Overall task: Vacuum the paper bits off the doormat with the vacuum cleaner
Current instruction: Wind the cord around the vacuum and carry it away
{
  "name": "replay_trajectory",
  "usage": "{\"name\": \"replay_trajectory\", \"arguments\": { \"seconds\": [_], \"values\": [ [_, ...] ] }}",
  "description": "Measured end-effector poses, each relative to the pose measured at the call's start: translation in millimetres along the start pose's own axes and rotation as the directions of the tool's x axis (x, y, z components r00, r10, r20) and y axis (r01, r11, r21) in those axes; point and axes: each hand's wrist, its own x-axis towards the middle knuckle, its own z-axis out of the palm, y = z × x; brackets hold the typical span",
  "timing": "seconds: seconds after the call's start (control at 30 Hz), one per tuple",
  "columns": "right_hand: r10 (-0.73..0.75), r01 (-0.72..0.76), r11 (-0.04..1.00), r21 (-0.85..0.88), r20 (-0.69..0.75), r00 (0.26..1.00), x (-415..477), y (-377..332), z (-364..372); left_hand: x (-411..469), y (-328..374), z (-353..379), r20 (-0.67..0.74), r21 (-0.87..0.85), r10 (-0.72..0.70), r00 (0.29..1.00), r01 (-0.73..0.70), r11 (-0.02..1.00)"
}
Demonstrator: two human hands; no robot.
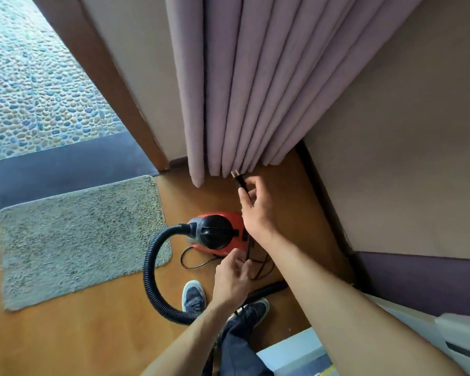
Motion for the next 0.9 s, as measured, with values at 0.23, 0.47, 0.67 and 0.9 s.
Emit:
{"name": "replay_trajectory", "arguments": {
  "seconds": [0.23, 0.47, 0.67, 0.9],
  "values": [
    [0.009, -0.005, 0.998, -0.058, 0.085, 0.996, 0.2, -24.1, 45.9, 10.1, -12.5, -33.0, -0.052, -0.094, -0.074, 0.996, 0.069, 0.993],
    [-0.091, 0.131, 0.974, -0.187, 0.210, 0.974, -3.0, -38.5, 74.8, 14.4, -21.1, -53.9, -0.070, -0.170, -0.129, 0.989, 0.116, 0.979],
    [-0.096, 0.144, 0.970, -0.195, 0.237, 0.967, -1.0, -38.6, 92.3, 21.3, -30.8, -62.5, -0.078, -0.214, -0.166, 0.983, 0.146, 0.966],
    [-0.115, 0.185, 0.954, -0.237, 0.279, 0.953, 24.2, -28.2, 110.6, 47.2, -43.9, -65.3, -0.111, -0.326, -0.220, 0.969, 0.173, 0.929]
  ]
}}
